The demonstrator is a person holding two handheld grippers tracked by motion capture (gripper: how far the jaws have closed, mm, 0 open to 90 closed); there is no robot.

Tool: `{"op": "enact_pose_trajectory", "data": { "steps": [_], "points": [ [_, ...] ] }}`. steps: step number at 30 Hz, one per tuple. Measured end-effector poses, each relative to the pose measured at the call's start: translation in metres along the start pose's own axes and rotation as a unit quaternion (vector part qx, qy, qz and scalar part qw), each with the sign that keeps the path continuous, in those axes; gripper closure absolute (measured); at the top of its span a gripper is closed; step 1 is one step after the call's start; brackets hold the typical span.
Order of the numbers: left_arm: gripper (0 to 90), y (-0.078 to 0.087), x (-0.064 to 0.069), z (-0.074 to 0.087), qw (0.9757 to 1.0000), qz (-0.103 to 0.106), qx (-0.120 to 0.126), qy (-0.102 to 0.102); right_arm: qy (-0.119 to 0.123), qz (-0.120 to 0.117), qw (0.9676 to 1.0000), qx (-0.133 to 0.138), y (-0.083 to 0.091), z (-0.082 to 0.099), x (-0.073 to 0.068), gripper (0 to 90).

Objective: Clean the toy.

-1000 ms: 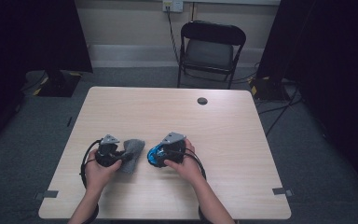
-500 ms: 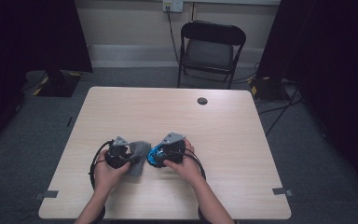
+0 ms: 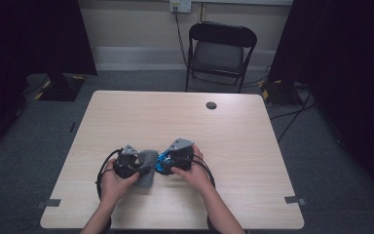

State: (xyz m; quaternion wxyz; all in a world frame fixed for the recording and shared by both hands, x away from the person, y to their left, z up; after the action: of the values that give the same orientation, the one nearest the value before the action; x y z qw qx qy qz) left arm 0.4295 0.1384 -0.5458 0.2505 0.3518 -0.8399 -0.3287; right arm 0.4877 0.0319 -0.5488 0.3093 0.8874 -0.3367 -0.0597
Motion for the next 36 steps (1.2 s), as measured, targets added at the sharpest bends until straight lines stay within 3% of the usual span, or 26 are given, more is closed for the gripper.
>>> {"op": "enact_pose_trajectory", "data": {
  "steps": [13,19,36],
  "points": [
    [72.8,0.0,0.012,0.004,0.9999,0.012,-0.008,-0.009,0.0,0.0,1.0,-0.001,0.0,0.0,0.0,6.5],
    [72.9,0.001,0.018,0.006,0.9998,0.019,-0.006,-0.004,-0.001,-0.001,1.0,0.0,0.0,0.0,0.0,6.5],
    [72.7,0.002,0.033,0.011,0.999,0.034,-0.019,-0.021,-0.001,0.0,1.0,-0.003,0.0,0.0,0.0,6.5]
  ]
}}
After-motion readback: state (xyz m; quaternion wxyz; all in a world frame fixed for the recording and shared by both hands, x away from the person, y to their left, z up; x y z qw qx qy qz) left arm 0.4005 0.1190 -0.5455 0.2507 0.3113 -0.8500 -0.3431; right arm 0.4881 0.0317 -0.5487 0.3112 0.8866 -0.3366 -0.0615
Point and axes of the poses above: each handheld gripper's, and its own axes: y roughly backward along the jaws, z roughly out of its underside, x roughly to its right, the point moved 10 cm from there along -y, roughly forward along the jaws, and after that the axes turned 1 degree about z, right-handed, at the moved point
